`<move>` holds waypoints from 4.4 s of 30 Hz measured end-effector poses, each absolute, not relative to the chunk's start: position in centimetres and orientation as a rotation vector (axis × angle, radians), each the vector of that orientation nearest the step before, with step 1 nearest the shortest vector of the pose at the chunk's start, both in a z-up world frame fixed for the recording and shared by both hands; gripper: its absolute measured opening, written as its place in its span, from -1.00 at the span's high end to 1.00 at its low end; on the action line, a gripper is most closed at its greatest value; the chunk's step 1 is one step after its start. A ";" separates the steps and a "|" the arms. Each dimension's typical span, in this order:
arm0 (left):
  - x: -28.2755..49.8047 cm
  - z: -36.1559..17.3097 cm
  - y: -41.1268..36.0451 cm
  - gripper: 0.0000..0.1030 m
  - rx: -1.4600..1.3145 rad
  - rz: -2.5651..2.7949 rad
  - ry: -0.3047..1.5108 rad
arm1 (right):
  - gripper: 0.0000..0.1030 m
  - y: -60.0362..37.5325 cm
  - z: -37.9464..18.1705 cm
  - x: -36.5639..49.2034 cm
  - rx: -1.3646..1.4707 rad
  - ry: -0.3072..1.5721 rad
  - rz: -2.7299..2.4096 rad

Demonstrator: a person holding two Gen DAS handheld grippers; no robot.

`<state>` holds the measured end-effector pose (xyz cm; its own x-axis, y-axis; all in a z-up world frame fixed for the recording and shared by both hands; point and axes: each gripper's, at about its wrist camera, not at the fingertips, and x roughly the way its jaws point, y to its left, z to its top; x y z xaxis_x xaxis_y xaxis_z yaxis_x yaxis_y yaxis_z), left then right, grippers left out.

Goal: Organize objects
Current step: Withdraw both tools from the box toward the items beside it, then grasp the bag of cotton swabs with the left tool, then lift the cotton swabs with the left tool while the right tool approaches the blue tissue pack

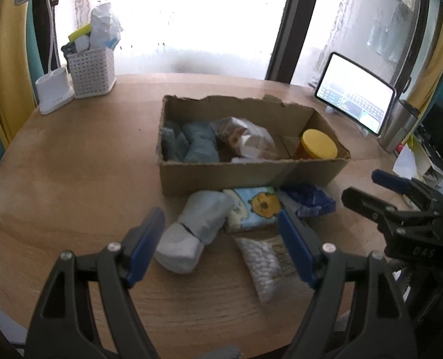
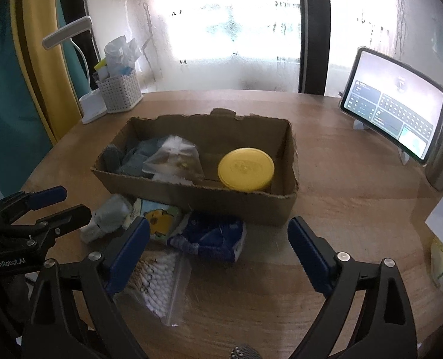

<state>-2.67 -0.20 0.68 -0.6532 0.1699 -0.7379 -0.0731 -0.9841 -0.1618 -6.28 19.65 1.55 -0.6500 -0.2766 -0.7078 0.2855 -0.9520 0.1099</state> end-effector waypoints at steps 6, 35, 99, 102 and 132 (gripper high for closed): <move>-2.4 0.1 0.2 -0.55 -1.260 2.725 -0.186 | -0.85 20.0 0.9 -5.7 1.130 0.014 -2.598; -1.7 -3.3 3.5 -0.67 -1.388 2.624 -0.213 | -0.85 22.6 -1.4 -3.8 1.214 -0.066 -2.586; -0.8 -0.1 0.5 -0.41 -1.229 2.717 -0.165 | -0.85 20.6 -1.8 -4.9 1.247 -0.053 -2.579; -1.1 -0.2 -0.3 -0.41 -1.235 2.722 -0.173 | -0.85 19.9 -2.0 -5.3 1.254 -0.051 -2.569; -3.6 -1.5 -3.7 -0.41 -1.287 2.738 -0.220 | -0.50 16.5 -4.4 -8.4 1.324 0.002 -2.514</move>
<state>-3.59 -3.69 -1.54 -0.6352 0.1592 -0.7557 -0.0364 -0.9836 -0.1766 -8.41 16.49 -4.43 -0.5311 -0.2610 -0.8061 0.2622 -0.9553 0.1366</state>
